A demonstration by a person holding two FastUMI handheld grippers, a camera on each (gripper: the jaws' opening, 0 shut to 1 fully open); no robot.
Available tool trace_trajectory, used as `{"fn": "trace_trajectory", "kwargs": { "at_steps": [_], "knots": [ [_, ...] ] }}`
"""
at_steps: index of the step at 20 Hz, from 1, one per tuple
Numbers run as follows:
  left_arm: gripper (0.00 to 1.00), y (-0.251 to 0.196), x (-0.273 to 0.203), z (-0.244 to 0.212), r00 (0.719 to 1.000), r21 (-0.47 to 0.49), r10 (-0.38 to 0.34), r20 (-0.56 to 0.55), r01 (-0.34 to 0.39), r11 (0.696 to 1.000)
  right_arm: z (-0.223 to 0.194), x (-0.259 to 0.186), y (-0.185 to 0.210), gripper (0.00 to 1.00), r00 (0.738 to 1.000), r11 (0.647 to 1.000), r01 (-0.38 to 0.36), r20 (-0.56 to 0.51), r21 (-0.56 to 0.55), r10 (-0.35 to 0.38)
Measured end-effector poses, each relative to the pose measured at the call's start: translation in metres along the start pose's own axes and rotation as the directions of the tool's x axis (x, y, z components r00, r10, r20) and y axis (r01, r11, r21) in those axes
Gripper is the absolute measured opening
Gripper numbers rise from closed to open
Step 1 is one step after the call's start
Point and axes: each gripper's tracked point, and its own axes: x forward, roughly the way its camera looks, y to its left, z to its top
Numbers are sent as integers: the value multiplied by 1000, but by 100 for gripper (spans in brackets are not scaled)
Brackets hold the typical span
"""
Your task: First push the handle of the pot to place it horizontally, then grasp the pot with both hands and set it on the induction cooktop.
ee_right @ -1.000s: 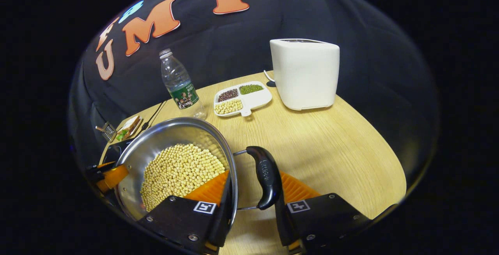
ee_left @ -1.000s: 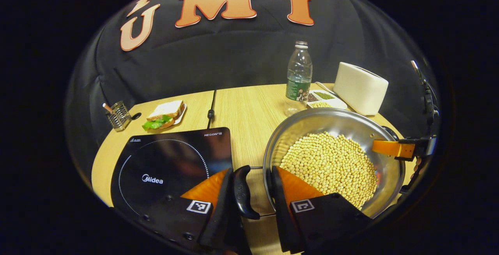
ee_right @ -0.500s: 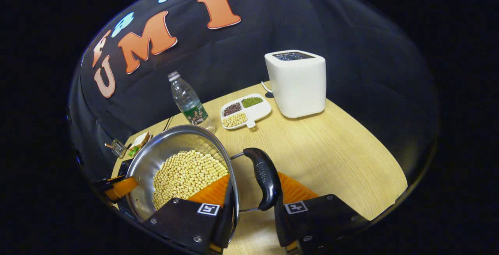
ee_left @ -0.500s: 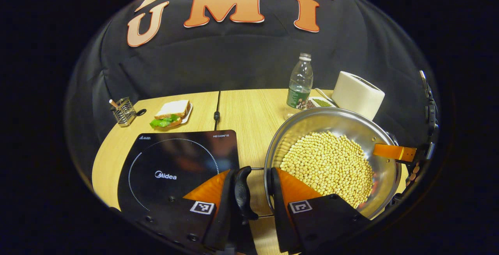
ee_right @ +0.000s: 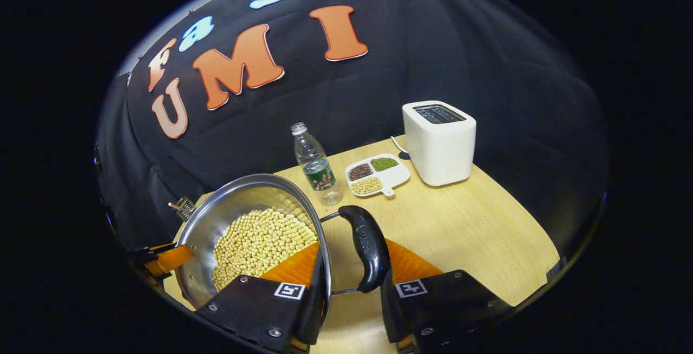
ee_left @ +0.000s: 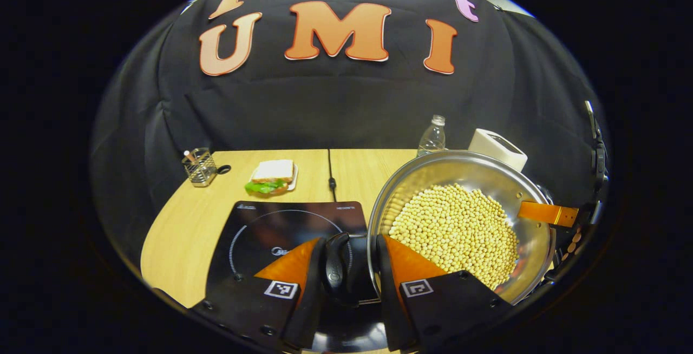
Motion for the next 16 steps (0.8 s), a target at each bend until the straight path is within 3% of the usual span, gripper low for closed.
{"fn": "trace_trajectory", "kwargs": {
  "at_steps": [5, 6, 11, 12, 13, 15, 16],
  "knots": [
    [52, 56, -24, 6, 998, -32, 55, 16, -55, 998, -3, -4, 55, 46, 998, 998, -59, 6, -25, 59],
    [55, 67, -29, 5, 998, -43, 65, 15, -65, 997, -5, -3, 67, 46, 997, 997, -72, 2, -32, 72],
    [52, 125, -42, -2, 992, -77, 127, -3, -126, 989, -24, 8, 122, 46, 991, 990, -133, -27, -52, 132],
    [59, 137, -41, -5, 990, -85, 138, -9, -138, 987, -29, 11, 131, 46, 989, 988, -143, -37, -54, 141],
    [52, 146, -41, -8, 989, -92, 147, -18, -148, 985, -34, 13, 139, 46, 988, 987, -152, -46, -57, 149],
    [59, 161, -42, -17, 986, -104, 160, -37, -163, 981, -42, 21, 154, 46, 984, 984, -167, -67, -62, 162],
    [55, 169, -42, -20, 985, -108, 165, -44, -169, 980, -47, 23, 160, 46, 983, 983, -172, -77, -65, 167]
  ]
}}
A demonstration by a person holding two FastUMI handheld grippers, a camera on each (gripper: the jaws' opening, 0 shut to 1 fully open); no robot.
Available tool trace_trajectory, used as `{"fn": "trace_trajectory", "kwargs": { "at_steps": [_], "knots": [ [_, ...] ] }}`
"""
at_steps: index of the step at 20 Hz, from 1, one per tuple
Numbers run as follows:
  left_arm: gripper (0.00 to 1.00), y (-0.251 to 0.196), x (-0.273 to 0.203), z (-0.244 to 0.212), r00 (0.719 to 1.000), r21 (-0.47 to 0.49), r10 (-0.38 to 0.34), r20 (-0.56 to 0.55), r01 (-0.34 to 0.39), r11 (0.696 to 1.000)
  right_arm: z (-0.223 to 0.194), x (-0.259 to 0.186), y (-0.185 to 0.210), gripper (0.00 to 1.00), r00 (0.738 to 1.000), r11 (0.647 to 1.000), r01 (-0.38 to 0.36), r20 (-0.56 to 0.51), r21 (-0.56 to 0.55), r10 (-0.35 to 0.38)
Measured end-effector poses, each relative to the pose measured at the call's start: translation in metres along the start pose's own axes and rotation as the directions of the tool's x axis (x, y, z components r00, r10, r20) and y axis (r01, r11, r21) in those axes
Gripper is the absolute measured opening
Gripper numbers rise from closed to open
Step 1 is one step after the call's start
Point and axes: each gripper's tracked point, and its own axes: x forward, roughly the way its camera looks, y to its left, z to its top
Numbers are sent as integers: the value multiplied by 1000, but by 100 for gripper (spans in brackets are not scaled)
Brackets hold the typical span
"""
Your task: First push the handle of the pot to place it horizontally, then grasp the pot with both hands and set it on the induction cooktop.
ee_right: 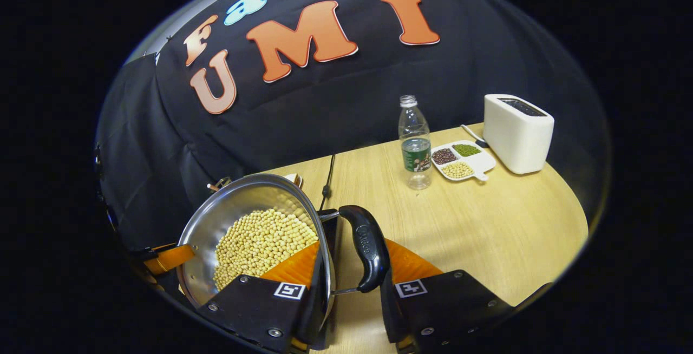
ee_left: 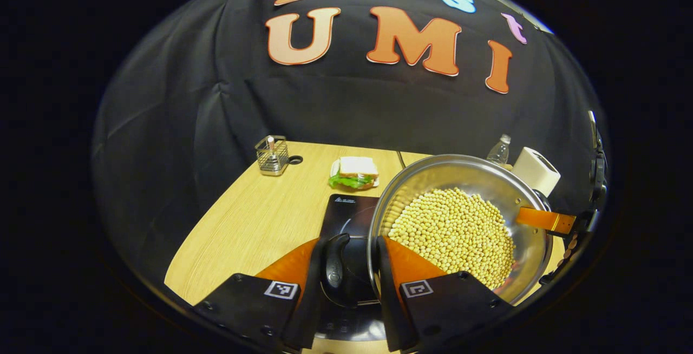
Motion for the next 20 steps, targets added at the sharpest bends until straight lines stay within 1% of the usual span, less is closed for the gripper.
{"fn": "trace_trajectory", "kwargs": {
  "at_steps": [1, 3, 5, 6, 9, 10, 12, 13, 15, 17, 18, 19, 20],
  "knots": [
    [52, 6, 2, -1, 1000, -2, 6, -5, -6, 1000, -3, 4, 5, 46, 1000, 1000, -4, -7, -4, 4],
    [59, 17, 10, -6, 1000, -7, 15, -18, -15, 1000, -10, 14, 12, 46, 1000, 1000, -10, -23, -8, 10],
    [52, 28, 19, -13, 999, -16, 22, -36, -22, 1000, -17, 22, 21, 46, 999, 1000, -14, -45, -13, 13],
    [51, 32, 23, -19, 998, -22, 26, -49, -27, 999, -23, 28, 23, 46, 998, 1000, -14, -57, -16, 14],
    [52, 41, 34, -32, 996, -33, 32, -84, -35, 999, -34, 42, 28, 46, 995, 1000, -15, -98, -19, 13],
    [55, 45, 36, -35, 995, -36, 30, -92, -33, 999, -36, 44, 30, 46, 994, 1000, -16, -107, -19, 13],
    [55, 48, 42, -39, 994, -41, 27, -107, -32, 999, -39, 49, 31, 46, 993, 1000, -14, -116, -22, 11],
    [52, 46, 42, -38, 994, -37, 27, -106, -31, 999, -41, 51, 33, 46, 993, 1000, -13, -118, -19, 11],
    [56, 47, 41, -35, 995, -19, 28, -97, -30, 999, -42, 52, 33, 46, 993, 1000, -20, -120, -13, 19],
    [57, 47, 42, -36, 995, -13, 27, -95, -28, 1000, -46, 52, 31, 48, 992, 1000, -17, -127, -16, 15],
    [58, 46, 44, -34, 995, -11, 27, -98, -28, 1000, -46, 55, 32, 51, 992, 1000, -15, -129, -23, 12],
    [63, 46, 46, -32, 996, -8, 27, -87, -28, 1000, -46, 55, 33, 52, 991, 1000, -16, -132, -24, 13],
    [63, 46, 45, -31, 996, -7, 28, -86, -28, 1000, -45, 54, 32, 54, 992, 1000, -6, -128, -28, 2]
  ]
}}
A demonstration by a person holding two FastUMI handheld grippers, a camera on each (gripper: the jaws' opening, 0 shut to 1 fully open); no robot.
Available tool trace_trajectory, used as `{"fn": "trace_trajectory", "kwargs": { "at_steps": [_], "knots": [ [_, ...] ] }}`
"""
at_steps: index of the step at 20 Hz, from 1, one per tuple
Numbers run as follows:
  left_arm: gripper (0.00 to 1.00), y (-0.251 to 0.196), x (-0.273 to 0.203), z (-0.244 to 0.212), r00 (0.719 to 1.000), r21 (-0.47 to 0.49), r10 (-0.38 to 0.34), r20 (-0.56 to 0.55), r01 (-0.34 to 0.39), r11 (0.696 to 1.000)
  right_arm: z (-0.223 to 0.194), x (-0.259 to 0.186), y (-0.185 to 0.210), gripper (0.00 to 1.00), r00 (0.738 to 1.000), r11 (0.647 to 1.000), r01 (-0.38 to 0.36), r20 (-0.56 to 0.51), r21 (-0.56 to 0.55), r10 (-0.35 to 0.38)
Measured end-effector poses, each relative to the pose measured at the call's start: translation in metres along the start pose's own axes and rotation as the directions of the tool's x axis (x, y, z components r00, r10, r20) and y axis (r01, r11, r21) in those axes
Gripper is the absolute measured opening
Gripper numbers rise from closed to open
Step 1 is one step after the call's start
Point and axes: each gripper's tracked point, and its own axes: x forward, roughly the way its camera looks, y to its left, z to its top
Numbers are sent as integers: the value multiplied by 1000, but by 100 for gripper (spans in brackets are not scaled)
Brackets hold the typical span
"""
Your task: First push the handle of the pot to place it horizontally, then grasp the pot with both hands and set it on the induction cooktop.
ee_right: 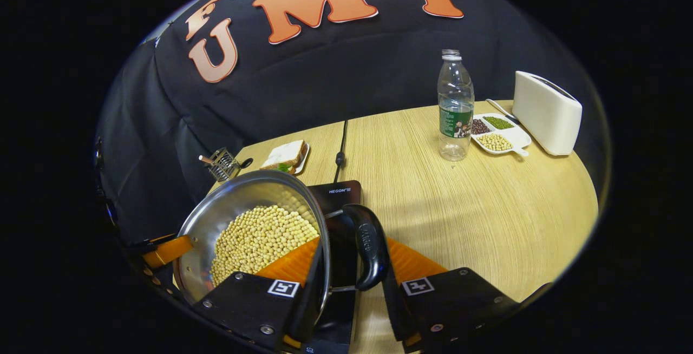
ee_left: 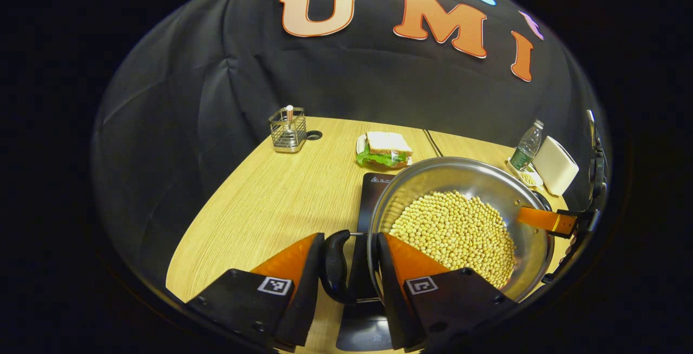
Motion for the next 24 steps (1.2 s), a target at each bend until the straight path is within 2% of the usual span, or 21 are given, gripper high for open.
{"fn": "trace_trajectory", "kwargs": {
  "at_steps": [1, 2, 3, 4, 6, 7, 11, 16, 23, 24],
  "knots": [
    [60, 0, -1, 1, 1000, -8, 3, 6, -3, 1000, 5, -7, 2, 49, 1000, 1000, -10, 27, -5, 11],
    [64, 1, -4, 7, 1000, -11, 7, 25, -7, 1000, 12, -7, 0, 63, 998, 1000, -6, 58, -7, 6],
    [67, 3, -7, 13, 999, -10, 22, 50, -21, 1000, 20, -14, -1, 66, 996, 1000, -7, 85, -13, 8],
    [70, 4, -14, 20, 997, -7, 28, 78, -28, 1000, 26, -22, -1, 78, 994, 1000, -6, 107, -23, 8],
    [81, -1, -30, 35, 990, 10, 31, 137, -33, 999, 40, -40, -6, 94, 988, 999, 12, 156, -42, -6],
    [96, -4, -41, 44, 986, 14, 28, 164, -30, 999, 48, -50, -9, 95, 983, 998, 21, 184, -51, -12],
    [99, -23, -91, 84, 955, 2, -1, 296, 0, 1000, 73, -101, -15, 95, 961, 998, 23, 277, -56, -7],
    [99, -29, -170, 136, 884, -18, -9, 468, 20, 1000, 108, -181, -32, 95, 906, 992, 68, 424, -103, -18],
    [99, -18, -286, 182, 731, 2, 12, 682, -19, 1000, 145, -289, -59, 95, 785, 969, 186, 618, -161, -48],
    [99, -15, -300, 186, 713, 4, 15, 701, -25, 1000, 146, -300, -64, 100, 772, 968, 196, 633, -157, -54]
  ]
}}
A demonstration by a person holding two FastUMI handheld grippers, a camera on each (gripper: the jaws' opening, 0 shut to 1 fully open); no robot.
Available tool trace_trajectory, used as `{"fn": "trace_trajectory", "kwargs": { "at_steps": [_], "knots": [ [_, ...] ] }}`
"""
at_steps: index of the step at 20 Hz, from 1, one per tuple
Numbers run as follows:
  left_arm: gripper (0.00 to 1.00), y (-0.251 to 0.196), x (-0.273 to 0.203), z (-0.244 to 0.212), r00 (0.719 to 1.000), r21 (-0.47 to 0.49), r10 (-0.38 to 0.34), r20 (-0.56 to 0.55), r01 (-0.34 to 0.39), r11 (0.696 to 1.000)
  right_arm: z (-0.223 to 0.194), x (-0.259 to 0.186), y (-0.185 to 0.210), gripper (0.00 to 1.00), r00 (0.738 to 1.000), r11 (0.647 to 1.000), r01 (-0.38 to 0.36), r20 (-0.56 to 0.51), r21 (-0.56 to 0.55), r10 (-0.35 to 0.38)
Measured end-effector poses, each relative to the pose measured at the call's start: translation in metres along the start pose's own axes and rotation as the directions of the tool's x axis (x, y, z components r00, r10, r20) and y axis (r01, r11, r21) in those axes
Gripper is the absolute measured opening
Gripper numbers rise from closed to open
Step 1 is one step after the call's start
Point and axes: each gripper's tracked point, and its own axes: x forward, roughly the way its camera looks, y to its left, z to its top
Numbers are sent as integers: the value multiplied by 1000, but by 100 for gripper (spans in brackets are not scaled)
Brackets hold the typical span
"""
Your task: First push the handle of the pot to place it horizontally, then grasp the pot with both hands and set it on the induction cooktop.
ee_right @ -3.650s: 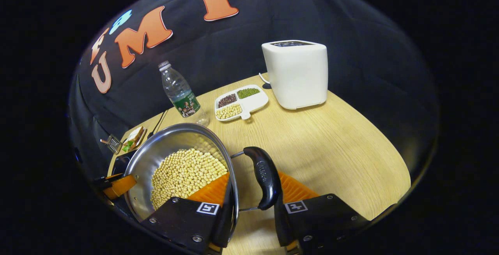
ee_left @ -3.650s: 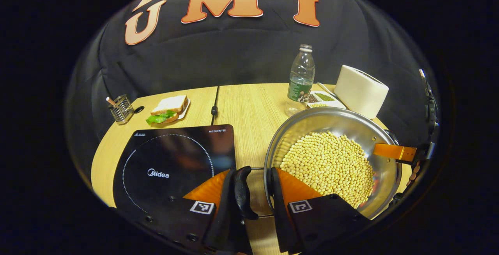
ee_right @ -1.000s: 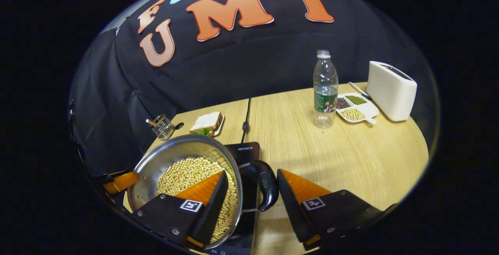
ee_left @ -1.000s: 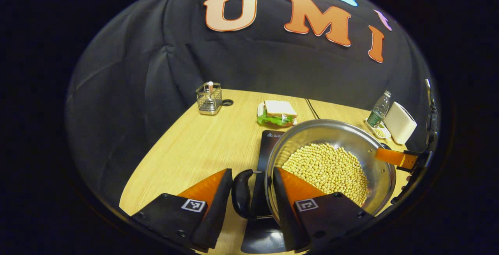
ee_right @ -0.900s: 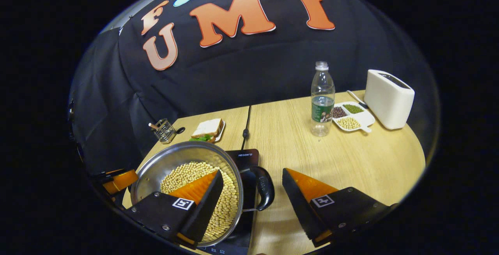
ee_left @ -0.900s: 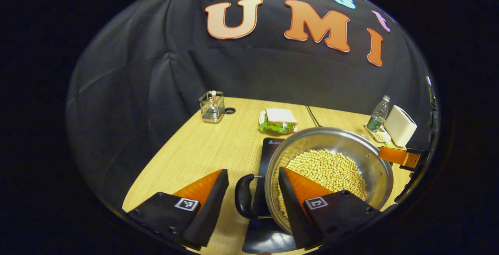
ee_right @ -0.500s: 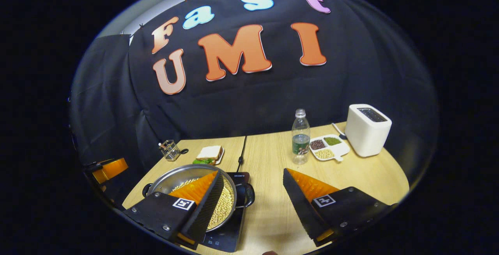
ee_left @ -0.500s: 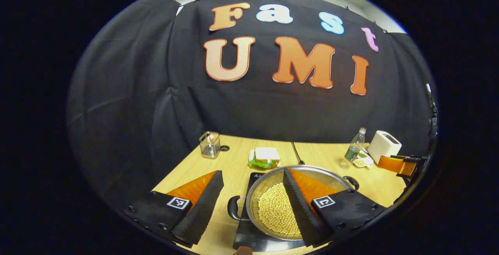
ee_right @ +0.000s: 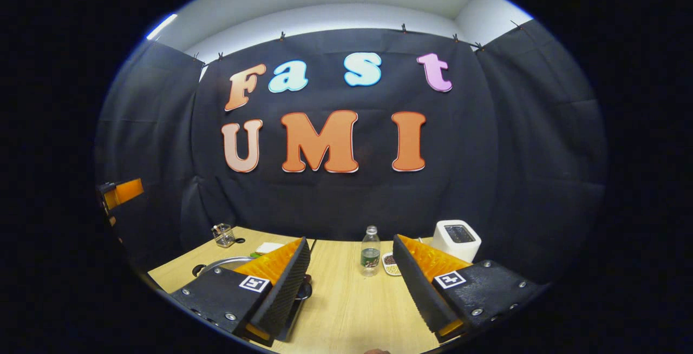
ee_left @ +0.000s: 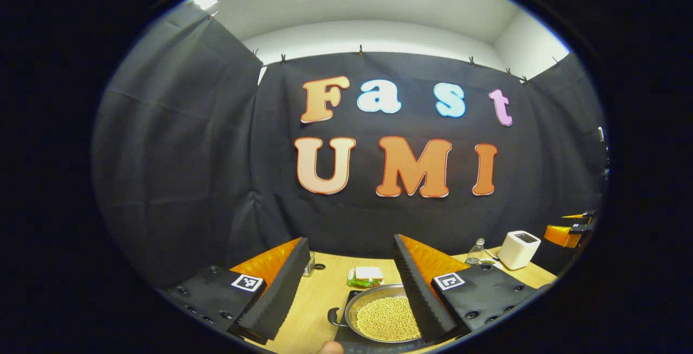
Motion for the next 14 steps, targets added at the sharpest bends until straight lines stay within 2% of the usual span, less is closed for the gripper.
{"fn": "trace_trajectory", "kwargs": {
  "at_steps": [1, 2, 3, 6, 9, 14],
  "knots": [
    [99, 2, -7, 10, 1000, -3, 2, 26, -2, 1000, 7, -8, -9, 95, 1000, 1000, 16, 22, -1, -16],
    [96, 4, -13, 22, 999, -15, 2, 53, -1, 1000, 13, -13, -18, 95, 999, 999, 33, 41, -6, -33],
    [100, 7, -18, 31, 997, -31, 3, 77, 0, 1000, 19, -20, -29, 95, 997, 998, 55, 58, -13, -55],
    [98, 22, -26, 44, 992, -47, 30, 121, -24, 999, 30, -35, -54, 95, 991, 994, 106, 85, -26, -103],
    [99, 23, -30, 44, 993, -52, 31, 113, -25, 998, 36, -44, -69, 95, 987, 991, 131, 101, -17, -128],
    [99, 10, -31, 37, 996, -62, -15, 84, 21, 998, 31, -50, -79, 95, 984, 988, 152, 94, -22, -150]
  ]
}}
